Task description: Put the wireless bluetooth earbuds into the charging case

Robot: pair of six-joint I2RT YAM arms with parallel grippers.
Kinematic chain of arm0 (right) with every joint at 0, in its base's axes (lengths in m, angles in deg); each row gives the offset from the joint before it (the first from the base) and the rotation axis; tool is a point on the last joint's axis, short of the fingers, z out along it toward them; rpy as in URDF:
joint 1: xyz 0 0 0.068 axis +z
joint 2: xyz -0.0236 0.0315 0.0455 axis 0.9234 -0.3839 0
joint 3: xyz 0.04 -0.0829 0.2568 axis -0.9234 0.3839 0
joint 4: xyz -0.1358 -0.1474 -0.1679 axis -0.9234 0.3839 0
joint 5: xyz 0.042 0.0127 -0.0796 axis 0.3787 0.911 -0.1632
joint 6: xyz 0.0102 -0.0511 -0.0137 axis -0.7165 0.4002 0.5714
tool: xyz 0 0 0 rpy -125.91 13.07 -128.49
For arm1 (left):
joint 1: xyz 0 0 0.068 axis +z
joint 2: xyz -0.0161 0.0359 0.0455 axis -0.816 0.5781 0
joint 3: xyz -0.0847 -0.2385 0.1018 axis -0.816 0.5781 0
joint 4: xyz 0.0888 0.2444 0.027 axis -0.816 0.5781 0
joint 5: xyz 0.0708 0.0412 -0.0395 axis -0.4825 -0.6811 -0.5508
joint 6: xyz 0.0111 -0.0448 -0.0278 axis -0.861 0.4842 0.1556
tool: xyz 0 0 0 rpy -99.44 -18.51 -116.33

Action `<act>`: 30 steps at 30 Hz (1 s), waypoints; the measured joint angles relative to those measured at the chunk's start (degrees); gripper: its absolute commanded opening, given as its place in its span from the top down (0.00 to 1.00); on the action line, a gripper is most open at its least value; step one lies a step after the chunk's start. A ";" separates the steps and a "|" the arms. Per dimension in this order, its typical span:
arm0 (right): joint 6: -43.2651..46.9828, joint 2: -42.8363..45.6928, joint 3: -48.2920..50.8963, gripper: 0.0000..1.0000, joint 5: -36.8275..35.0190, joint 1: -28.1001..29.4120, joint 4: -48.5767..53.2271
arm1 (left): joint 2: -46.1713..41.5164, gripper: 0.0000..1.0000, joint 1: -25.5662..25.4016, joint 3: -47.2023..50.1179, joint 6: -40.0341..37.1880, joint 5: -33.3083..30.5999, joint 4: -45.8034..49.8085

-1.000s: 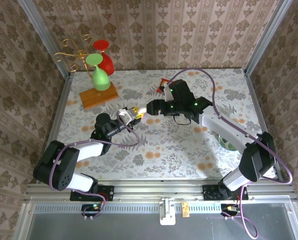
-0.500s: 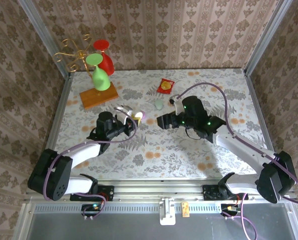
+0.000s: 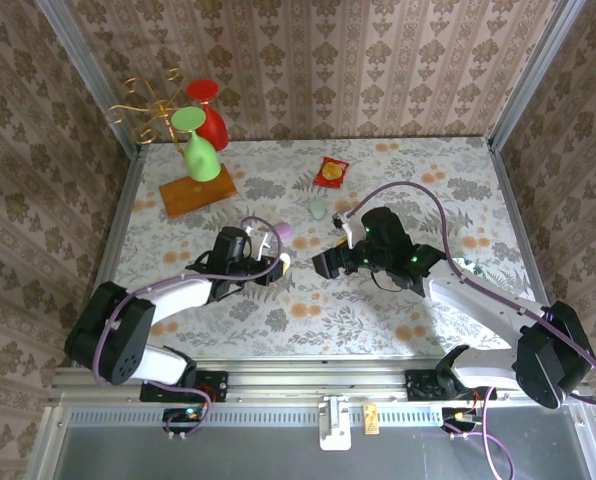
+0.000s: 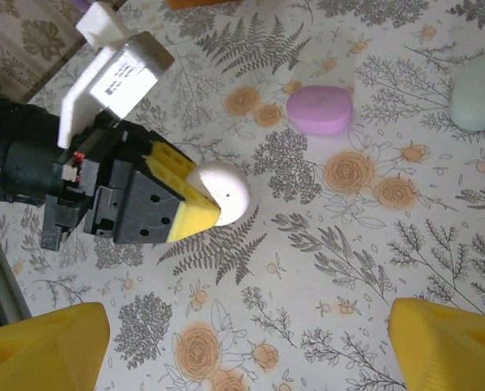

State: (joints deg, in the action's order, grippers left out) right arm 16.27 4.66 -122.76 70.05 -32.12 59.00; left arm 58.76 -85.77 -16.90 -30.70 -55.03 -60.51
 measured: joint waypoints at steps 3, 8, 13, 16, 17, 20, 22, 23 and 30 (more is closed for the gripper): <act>0.52 0.00 0.28 0.10 -0.11 0.00 -0.07 | 3.13 0.87 -0.02 -1.42 0.63 0.39 0.85; 0.63 0.00 0.92 0.10 -0.63 0.00 -0.44 | 7.30 0.79 -0.07 -2.62 0.66 0.68 1.38; 0.85 0.26 1.33 0.10 -1.66 -0.02 -0.42 | 8.33 0.56 -0.07 -2.97 0.81 0.37 1.99; 1.03 0.87 1.44 0.10 -2.25 -0.02 -0.44 | 7.91 0.41 -0.07 -2.97 0.83 -1.09 2.23; 1.01 1.14 1.46 0.10 -2.67 -0.11 -0.46 | 7.43 0.36 -0.07 -2.97 0.76 -1.77 2.40; 1.01 2.23 2.08 0.09 -3.72 -0.68 -1.33 | 4.68 0.27 -0.04 -2.93 0.11 -3.91 2.60; 0.96 3.17 2.82 0.08 -4.81 -1.42 -2.64 | 1.64 0.21 -0.02 -2.84 -0.94 -5.81 2.58; 1.01 3.74 3.30 0.07 -5.66 -1.95 -3.50 | -0.42 0.17 0.00 -2.69 -1.55 -7.10 2.49; 2.23 7.76 9.11 0.00 -18.25 -6.78 -13.35 | -12.20 0.02 1.73 -0.63 -9.05 -18.80 -0.31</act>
State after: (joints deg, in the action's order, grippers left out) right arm 18.50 12.42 -113.64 51.80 -38.89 45.65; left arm 46.56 -84.05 -17.53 -39.75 -73.83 -60.82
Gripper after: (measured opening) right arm 0.999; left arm 0.975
